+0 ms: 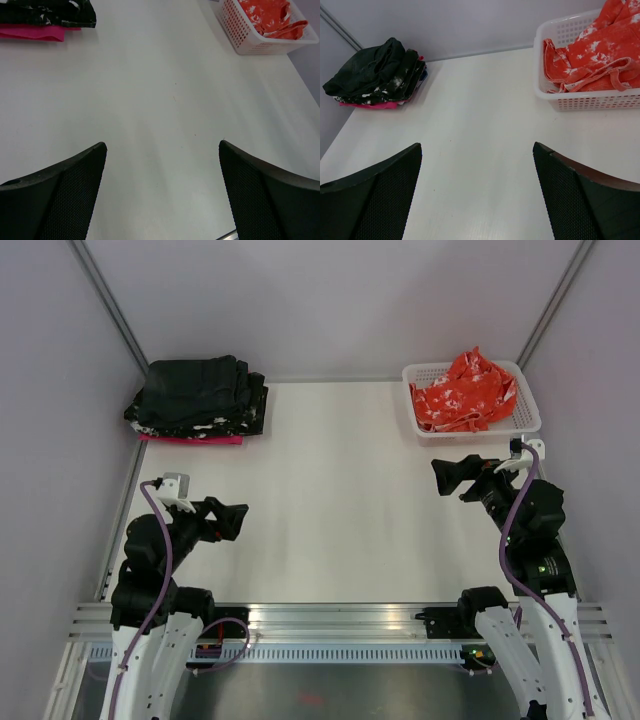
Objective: Fold and stack the trousers
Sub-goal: Grab the trousers from the pile
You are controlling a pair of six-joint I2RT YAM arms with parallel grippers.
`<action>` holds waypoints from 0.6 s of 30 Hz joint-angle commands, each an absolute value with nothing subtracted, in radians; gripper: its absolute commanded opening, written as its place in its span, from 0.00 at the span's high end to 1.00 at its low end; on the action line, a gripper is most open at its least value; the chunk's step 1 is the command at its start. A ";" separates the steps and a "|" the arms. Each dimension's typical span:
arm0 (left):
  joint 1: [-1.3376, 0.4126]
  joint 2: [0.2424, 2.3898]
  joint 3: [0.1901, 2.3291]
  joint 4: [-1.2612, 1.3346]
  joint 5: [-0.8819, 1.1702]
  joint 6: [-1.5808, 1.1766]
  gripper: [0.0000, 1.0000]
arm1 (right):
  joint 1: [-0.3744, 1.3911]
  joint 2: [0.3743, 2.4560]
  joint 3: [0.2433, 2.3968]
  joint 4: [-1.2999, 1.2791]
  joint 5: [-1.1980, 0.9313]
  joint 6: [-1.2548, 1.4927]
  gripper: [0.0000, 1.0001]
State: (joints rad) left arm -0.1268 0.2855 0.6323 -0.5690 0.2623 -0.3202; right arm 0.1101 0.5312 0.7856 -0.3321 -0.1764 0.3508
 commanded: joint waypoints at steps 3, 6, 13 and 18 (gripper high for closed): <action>-0.132 0.287 0.630 -0.531 0.245 -0.325 0.02 | 0.112 0.526 0.781 -0.319 -0.150 0.341 0.02; -0.132 0.287 0.630 -0.532 0.245 -0.325 0.02 | 0.112 0.537 0.781 -0.319 -0.152 0.344 0.02; -0.133 0.288 0.630 -0.531 0.244 -0.327 0.02 | 0.110 0.555 0.776 -0.318 -0.161 0.350 0.02; -0.133 0.290 0.630 -0.534 0.245 -0.325 0.02 | 0.112 0.552 0.765 -0.311 -0.135 0.341 0.02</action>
